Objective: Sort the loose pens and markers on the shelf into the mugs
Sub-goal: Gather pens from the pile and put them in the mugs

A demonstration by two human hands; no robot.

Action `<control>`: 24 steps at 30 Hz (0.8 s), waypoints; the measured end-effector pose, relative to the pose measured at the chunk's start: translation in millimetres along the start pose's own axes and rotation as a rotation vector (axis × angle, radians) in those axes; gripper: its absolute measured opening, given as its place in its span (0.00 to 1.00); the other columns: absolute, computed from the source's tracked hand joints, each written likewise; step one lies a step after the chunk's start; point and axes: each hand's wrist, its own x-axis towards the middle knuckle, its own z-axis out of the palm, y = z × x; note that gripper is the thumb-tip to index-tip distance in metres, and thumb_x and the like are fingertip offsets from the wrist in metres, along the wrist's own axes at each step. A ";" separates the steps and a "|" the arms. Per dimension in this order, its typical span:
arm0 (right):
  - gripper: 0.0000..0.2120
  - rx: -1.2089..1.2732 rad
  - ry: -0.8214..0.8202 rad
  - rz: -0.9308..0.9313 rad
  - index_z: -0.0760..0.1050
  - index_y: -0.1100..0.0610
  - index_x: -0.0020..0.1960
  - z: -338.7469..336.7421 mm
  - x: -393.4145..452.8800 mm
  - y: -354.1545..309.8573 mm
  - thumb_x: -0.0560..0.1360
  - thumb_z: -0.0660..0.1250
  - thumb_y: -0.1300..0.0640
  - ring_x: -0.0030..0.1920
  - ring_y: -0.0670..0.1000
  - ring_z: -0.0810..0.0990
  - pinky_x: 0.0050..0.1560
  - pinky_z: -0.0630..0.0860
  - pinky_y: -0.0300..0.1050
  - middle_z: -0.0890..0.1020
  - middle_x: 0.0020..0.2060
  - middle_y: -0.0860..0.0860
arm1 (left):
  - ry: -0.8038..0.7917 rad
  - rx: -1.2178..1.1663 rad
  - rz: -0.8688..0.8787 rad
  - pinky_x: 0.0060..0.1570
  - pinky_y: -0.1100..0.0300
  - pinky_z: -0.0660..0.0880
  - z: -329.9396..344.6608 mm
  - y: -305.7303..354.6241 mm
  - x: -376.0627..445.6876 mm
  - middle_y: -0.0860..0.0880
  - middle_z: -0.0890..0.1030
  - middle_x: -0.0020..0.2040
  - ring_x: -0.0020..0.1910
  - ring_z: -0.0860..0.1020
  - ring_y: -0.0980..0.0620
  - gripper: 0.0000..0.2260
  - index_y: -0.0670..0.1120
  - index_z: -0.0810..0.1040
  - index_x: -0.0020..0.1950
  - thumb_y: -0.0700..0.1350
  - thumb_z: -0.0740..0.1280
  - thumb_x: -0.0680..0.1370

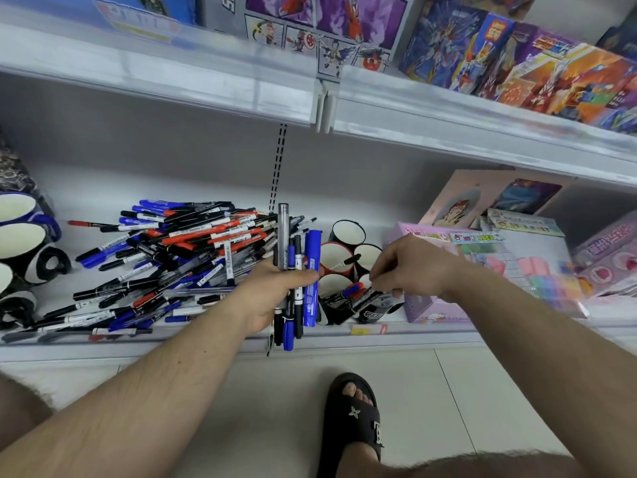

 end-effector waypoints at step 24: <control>0.02 0.364 0.176 -0.021 0.76 0.56 0.50 15.9 33.3 1.3 0.78 0.66 0.62 0.21 0.47 0.72 0.22 0.66 0.38 0.80 0.36 0.57 | 0.060 0.132 -0.122 0.45 0.59 0.66 -9.5 -11.7 20.6 0.48 0.86 0.45 0.49 0.82 0.53 0.09 0.41 0.84 0.51 0.44 0.74 0.74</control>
